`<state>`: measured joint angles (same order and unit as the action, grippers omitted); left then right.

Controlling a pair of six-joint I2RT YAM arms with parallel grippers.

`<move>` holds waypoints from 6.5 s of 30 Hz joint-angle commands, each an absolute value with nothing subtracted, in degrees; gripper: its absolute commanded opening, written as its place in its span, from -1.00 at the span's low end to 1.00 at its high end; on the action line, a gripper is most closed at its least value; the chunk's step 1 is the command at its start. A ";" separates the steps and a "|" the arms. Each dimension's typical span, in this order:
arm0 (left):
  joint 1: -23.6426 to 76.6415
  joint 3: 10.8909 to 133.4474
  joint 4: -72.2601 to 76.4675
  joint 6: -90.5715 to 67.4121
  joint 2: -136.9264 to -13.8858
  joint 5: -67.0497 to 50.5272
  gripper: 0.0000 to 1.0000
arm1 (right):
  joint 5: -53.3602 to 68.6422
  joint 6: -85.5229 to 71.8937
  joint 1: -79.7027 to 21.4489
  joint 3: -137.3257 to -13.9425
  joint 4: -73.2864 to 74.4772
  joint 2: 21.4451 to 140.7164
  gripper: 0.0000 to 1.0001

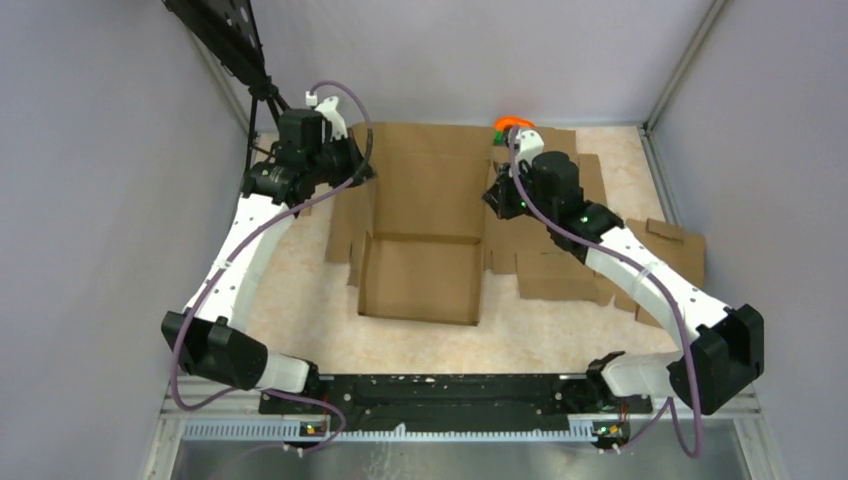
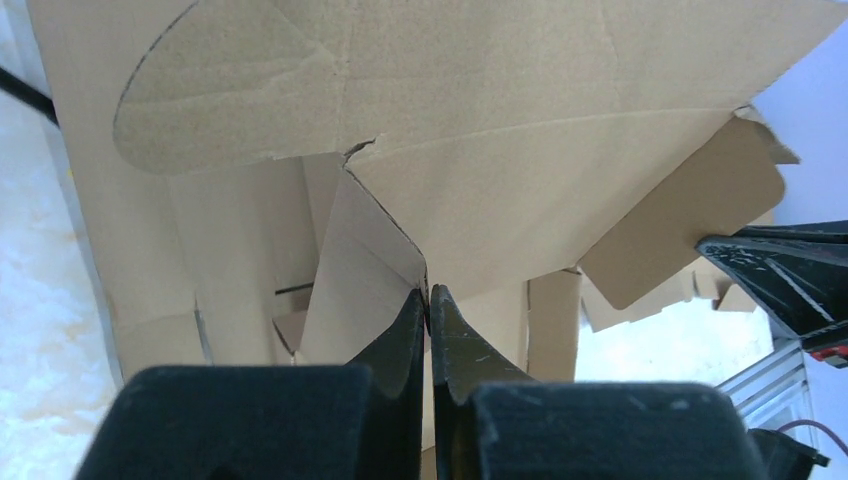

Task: Fold the paper box

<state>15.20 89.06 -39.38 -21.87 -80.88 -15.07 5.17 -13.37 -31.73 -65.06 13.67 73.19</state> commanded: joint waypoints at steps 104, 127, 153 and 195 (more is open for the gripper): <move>16.34 56.73 -0.44 -13.21 -65.94 -17.70 -1.00 | -5.78 4.03 -34.83 -38.50 -45.90 74.53 -1.00; 19.23 40.99 -6.20 -17.25 -51.01 -11.85 -0.98 | -15.27 2.97 -44.06 -23.73 -58.24 72.37 -1.00; 19.41 38.92 -14.48 -16.43 -44.58 -9.53 -0.93 | -16.50 -5.11 -49.23 -19.01 -36.19 57.49 -0.30; 19.41 37.72 -18.98 -14.36 -41.18 -11.39 -0.88 | 14.14 21.70 -48.59 -80.40 20.03 79.01 0.24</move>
<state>19.20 37.10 -17.58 -14.98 -41.71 -9.93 13.78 19.57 -47.27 -79.92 23.16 80.03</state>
